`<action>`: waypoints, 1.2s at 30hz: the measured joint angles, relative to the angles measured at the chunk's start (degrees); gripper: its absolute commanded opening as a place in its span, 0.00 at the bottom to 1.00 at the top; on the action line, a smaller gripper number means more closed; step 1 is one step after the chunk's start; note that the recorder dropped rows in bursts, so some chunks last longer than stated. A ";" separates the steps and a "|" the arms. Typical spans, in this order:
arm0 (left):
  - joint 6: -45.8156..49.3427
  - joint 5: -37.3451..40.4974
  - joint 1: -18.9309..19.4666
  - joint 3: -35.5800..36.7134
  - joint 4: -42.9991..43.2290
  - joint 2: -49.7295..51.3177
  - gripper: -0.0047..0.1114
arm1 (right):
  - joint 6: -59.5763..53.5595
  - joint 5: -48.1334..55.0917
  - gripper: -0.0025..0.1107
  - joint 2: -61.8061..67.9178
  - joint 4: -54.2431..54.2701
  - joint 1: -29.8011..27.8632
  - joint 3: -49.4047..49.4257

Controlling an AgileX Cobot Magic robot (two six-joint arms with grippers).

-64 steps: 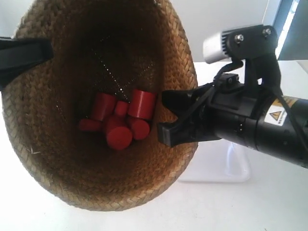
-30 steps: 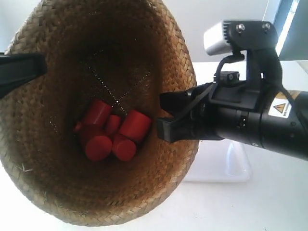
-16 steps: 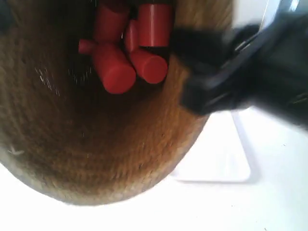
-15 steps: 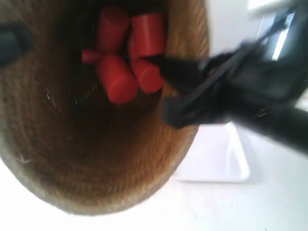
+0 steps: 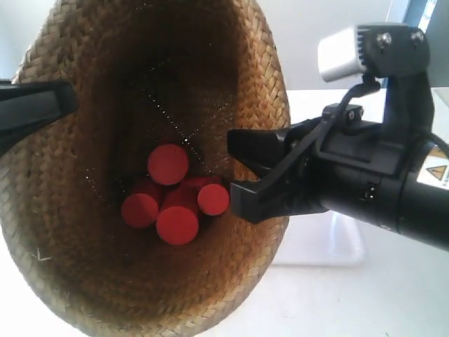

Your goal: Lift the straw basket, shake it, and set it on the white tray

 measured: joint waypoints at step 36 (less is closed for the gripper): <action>-2.79 10.34 -0.05 -5.84 -1.41 -11.16 0.04 | -0.18 -1.21 0.02 -16.84 -2.03 8.23 -2.69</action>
